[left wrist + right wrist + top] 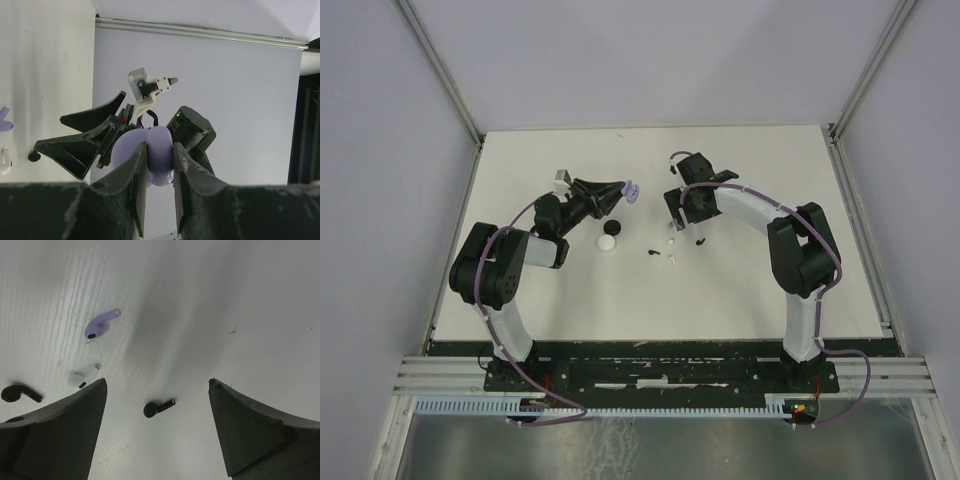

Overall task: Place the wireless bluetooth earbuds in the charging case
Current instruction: Pick up the earbud from the center of the board.

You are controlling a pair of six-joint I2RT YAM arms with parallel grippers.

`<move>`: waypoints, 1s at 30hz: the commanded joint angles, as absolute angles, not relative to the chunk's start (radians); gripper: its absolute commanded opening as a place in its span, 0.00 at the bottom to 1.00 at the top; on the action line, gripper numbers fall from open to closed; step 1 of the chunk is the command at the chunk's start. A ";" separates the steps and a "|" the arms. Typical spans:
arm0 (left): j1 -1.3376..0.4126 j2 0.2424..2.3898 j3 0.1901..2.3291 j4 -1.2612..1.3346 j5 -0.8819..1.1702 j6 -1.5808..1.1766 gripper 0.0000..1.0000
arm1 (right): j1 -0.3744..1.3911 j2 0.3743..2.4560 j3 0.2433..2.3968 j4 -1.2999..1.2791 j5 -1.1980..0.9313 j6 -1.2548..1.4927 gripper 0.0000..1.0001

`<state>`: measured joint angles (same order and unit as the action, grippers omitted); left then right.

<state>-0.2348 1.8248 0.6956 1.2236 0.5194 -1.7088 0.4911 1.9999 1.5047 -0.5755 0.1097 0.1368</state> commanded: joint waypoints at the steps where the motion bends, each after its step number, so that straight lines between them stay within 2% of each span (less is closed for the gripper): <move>1: -0.231 1.789 0.693 1.249 0.538 -1.669 0.03 | 0.502 1.999 1.549 -0.606 0.135 0.109 0.91; 30: -0.223 1.807 0.682 1.274 0.546 -1.683 0.03 | 0.532 2.127 1.617 -0.509 0.150 0.101 0.91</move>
<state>-0.2302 1.8244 0.6907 1.2125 0.5301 -1.7088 0.5240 2.1098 1.5677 -0.5385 0.1326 0.1070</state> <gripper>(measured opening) 0.308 0.911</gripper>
